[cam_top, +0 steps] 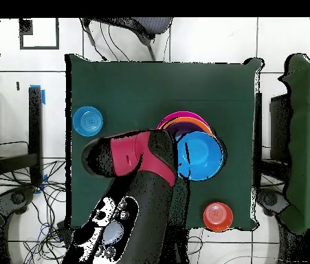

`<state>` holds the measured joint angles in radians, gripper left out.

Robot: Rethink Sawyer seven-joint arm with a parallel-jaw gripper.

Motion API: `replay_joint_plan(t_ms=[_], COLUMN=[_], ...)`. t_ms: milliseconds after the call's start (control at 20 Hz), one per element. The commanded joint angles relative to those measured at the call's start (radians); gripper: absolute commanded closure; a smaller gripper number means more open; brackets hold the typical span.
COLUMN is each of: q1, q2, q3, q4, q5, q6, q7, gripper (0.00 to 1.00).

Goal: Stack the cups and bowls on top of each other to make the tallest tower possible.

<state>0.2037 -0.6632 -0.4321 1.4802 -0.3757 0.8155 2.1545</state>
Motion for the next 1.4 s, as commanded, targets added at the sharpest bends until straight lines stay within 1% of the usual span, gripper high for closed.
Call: replay_joint_plan(t_ms=[50, 850, 1000, 1200, 1400], q1=[0.024, 0.075, 0.070, 0.072, 0.052], q2=[-0.003, 0.006, 0.017, 0.007, 0.002], q3=[0.047, 0.035, 0.038, 0.037, 0.059], q4=[0.013, -0.011, -0.025, -0.007, 0.002], q5=[-0.008, 0.015, 0.017, 0.018, 0.026], q6=[0.058, 0.118, 0.121, 0.107, 0.093], q7=[0.057, 0.083, 0.077, 0.075, 0.048], gripper=[1.00, 1.00, 1.00, 1.00, 1.00])
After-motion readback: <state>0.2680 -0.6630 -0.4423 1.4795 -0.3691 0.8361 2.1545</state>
